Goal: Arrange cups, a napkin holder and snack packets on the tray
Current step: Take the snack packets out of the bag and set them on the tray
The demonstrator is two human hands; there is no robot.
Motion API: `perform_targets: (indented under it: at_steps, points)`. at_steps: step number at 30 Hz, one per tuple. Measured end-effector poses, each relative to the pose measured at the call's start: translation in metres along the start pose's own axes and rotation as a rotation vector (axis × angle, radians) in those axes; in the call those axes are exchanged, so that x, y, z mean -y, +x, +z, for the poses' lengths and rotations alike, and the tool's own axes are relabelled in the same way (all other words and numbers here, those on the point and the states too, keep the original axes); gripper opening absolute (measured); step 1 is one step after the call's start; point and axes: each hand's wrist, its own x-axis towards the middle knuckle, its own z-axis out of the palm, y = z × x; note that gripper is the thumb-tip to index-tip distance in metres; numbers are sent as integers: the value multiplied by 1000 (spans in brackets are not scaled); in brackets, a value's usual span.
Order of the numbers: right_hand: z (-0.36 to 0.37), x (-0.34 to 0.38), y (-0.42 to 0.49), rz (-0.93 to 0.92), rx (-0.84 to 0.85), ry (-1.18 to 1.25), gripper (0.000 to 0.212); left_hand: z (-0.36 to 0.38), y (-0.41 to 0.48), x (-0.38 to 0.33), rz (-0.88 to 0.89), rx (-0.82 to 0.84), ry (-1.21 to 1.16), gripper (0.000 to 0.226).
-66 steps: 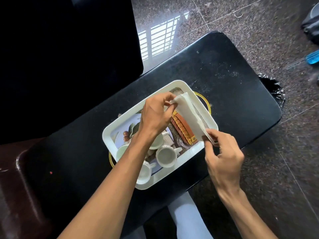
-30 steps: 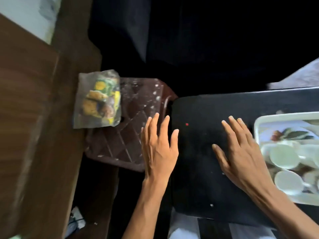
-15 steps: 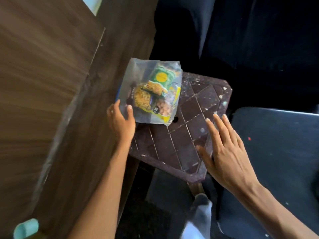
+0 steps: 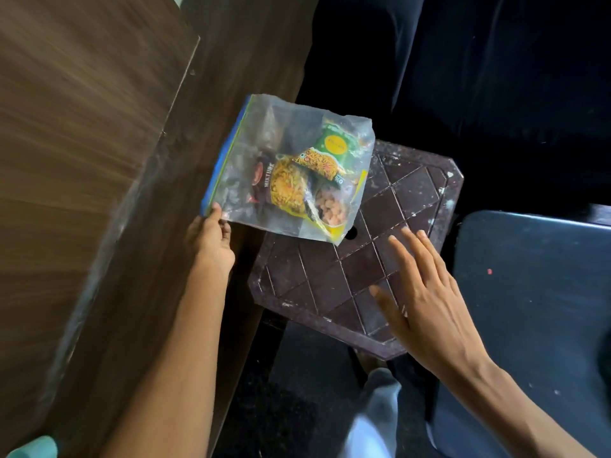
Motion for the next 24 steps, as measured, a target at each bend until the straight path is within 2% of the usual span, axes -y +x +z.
perform_targets:
  at_steps: [3, 5, 8, 9, 12, 15, 19, 20, 23, 24]
  points:
    - [-21, 6, -12, 63, -58, 167, 60, 5, -54, -21, 99, 147, -66, 22]
    - [-44, 14, -18, 140, -162, 352, 50, 6, -105, -28, 232, 266, -45, 17]
    - [-87, 25, -25, 233, -335, 630, 32, 3, -188, -28, 498, 467, 107, 2]
    - [-104, 29, -27, 260, -364, 739, 32, 0, -215, -27, 596, 528, 207, 6]
    - [-155, 34, -32, 350, -319, 1027, 43, -6, -282, -23, 943, 709, 460, 1]
    - [-190, 25, -42, 548, -199, 1221, 51, -19, -331, -10, 1303, 851, 636, 8]
    - [-208, -3, -87, 715, -143, 1168, 20, -48, -385, 16, 1463, 938, 796, 12]
    - [-209, -11, -104, 752, -129, 1146, 19, -56, -398, 23, 1479, 971, 827, 12]
    - [-213, -37, -154, 849, -90, 1147, 37, -75, -439, 44, 1555, 1096, 910, 19]
    - [-215, -47, -171, 865, -82, 1126, 35, -80, -455, 52, 1593, 1134, 937, 21]
